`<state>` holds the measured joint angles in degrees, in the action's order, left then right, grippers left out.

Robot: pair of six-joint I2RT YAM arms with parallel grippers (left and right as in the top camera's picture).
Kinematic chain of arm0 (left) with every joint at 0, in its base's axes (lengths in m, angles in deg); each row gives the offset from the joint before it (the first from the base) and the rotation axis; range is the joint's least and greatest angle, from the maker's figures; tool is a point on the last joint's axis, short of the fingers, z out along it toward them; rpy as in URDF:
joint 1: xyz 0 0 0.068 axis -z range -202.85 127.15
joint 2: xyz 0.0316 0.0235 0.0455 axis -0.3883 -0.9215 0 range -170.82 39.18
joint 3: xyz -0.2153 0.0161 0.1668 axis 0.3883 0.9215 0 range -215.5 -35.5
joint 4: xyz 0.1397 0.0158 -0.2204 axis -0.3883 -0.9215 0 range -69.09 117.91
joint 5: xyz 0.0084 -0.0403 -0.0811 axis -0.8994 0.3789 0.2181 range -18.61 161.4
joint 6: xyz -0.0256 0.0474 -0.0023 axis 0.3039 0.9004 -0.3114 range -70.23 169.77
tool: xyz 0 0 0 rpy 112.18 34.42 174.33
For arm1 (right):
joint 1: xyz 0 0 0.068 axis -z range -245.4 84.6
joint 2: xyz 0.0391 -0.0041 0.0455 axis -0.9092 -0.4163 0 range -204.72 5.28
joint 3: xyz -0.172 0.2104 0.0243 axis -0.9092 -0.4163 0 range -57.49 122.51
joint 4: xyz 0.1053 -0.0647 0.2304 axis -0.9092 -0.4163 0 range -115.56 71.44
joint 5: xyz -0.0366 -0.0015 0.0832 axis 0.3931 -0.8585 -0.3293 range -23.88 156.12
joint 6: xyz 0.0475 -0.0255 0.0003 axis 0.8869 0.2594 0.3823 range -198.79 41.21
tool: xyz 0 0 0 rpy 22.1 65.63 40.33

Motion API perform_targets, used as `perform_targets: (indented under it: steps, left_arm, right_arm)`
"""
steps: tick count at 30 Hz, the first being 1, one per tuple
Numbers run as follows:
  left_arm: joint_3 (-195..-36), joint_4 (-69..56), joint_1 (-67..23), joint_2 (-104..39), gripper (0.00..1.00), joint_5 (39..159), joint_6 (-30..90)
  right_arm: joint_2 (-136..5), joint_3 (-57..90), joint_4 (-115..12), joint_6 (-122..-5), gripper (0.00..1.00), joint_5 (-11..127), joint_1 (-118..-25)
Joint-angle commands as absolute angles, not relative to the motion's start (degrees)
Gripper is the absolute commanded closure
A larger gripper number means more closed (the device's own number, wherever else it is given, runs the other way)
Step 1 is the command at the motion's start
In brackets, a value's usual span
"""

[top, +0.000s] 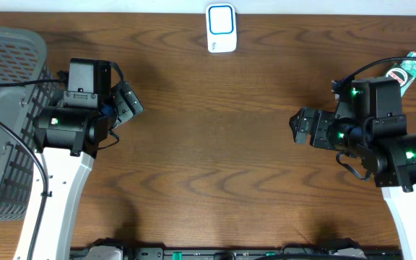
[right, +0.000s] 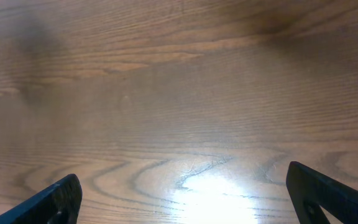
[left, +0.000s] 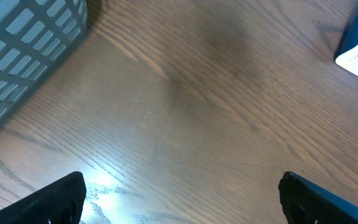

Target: Scan the item barcode

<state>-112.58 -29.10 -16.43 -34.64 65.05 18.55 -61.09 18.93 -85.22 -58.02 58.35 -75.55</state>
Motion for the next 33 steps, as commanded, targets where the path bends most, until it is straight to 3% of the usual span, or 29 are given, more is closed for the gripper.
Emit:
perform_targets:
  steps: [1,9,13,18,23,33]
  left_arm:
    - [-113.35,-29.27,-16.67,-34.56,0.02,64.7,19.11]
    - [-113.37,-29.27,-16.67,-34.56,0.02,64.7,19.11]
    - [-113.37,-29.3,-16.67,-34.56,0.02,64.7,19.11]
    - [-113.35,-29.3,-16.67,-34.56,0.02,64.7,19.11]
    - [-113.37,-29.3,-16.67,-34.56,0.02,64.7,19.11]
    - [-113.35,-29.3,-16.67,-34.56,0.02,64.7,19.11]
  right_arm:
    - [-60.74,18.76,-85.79,-58.17,0.01,58.54,-75.79]
    - [-60.94,17.43,-87.58,-60.82,0.01,62.74,-75.9]
    - [-57.4,9.14,-77.2,-68.6,0.01,62.5,-75.95]
    - [-43.78,-8.63,-61.31,-71.18,0.01,62.13,-75.01]
    - [-21.53,-30.46,-42.57,-84.07,0.01,57.39,-74.48]
    - [-2.8,-49.43,-29.24,-83.09,0.01,57.36,-70.64]
